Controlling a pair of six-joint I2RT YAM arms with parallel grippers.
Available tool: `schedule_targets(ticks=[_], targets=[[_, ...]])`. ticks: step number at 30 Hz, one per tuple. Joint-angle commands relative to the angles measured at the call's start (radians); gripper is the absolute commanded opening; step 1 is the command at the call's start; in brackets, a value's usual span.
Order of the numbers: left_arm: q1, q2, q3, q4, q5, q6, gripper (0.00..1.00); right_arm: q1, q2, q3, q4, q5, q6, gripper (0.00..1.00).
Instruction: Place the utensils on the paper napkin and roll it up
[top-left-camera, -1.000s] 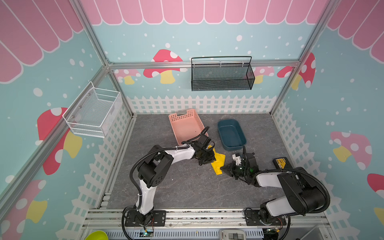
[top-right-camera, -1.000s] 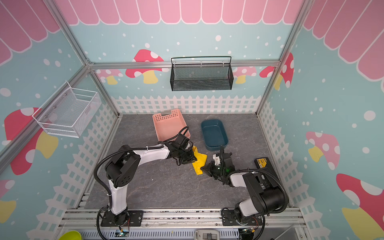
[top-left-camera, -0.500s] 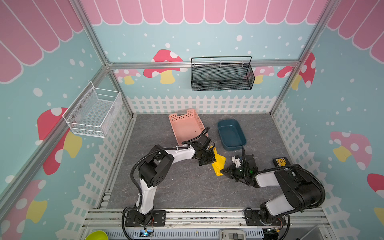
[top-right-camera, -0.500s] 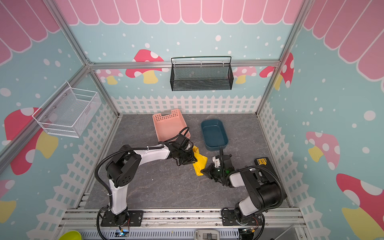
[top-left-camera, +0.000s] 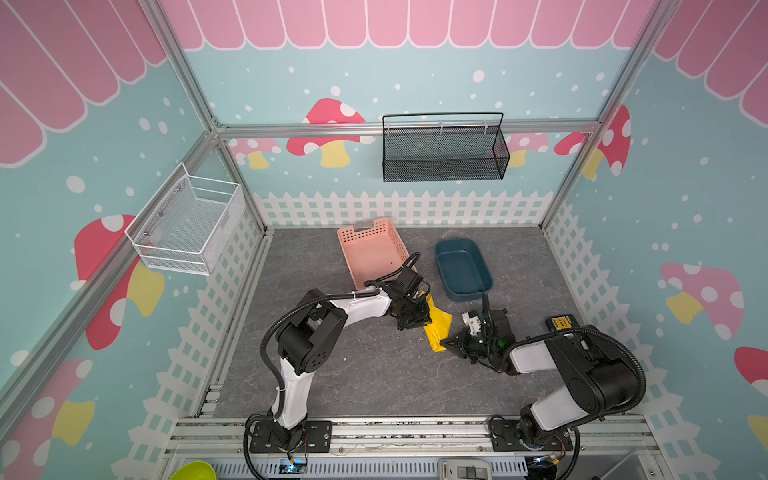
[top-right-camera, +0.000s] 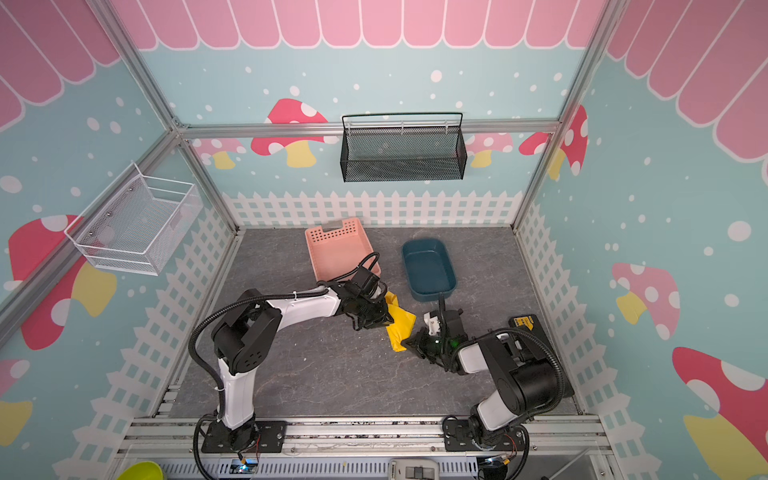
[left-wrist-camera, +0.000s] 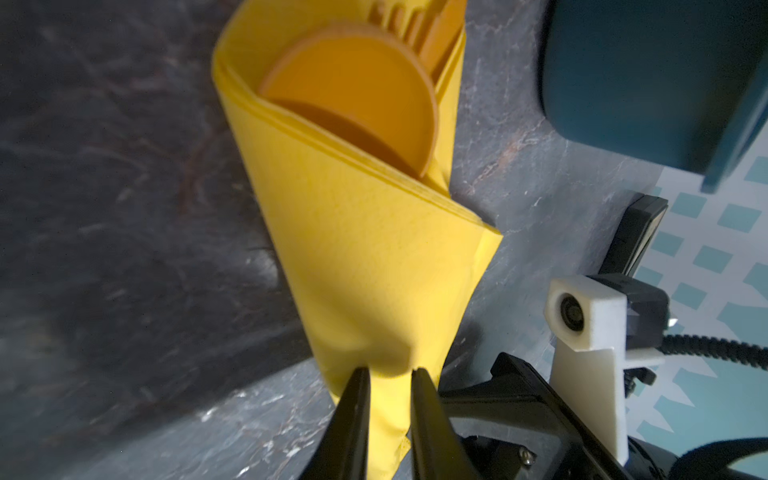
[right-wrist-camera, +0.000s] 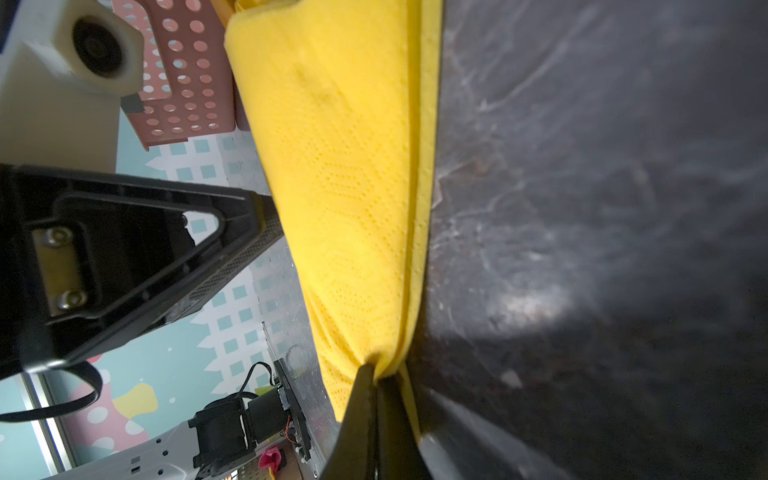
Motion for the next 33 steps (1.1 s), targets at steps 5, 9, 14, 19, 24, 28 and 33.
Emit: schedule_targets(ticks=[5, 9, 14, 19, 24, 28, 33], targets=[[-0.045, -0.016, 0.004, -0.044, 0.056, 0.015, 0.09, 0.004, 0.027, -0.014, -0.066, 0.033, -0.010, 0.00], [-0.060, -0.007, -0.010, -0.043, 0.075, 0.025, 0.08, 0.004, 0.022, -0.009, -0.072, 0.033, -0.009, 0.00], [-0.066, -0.008, -0.016, -0.031, 0.116, 0.038, 0.07, 0.004, 0.027, 0.000, -0.080, 0.028, -0.011, 0.00], [-0.069, -0.014, -0.050, -0.033, 0.112, 0.054, 0.06, 0.004, 0.018, 0.003, -0.088, 0.034, -0.013, 0.00], [-0.070, 0.019, -0.072, -0.055, 0.104, 0.071, 0.06, 0.004, -0.003, 0.020, -0.107, 0.031, -0.011, 0.00], [-0.069, 0.032, -0.063, -0.081, 0.085, 0.088, 0.06, 0.004, -0.039, 0.056, -0.149, 0.023, -0.022, 0.00], [-0.067, 0.035, -0.052, -0.108, 0.070, 0.102, 0.07, 0.004, -0.086, 0.104, -0.241, 0.036, -0.063, 0.00]])
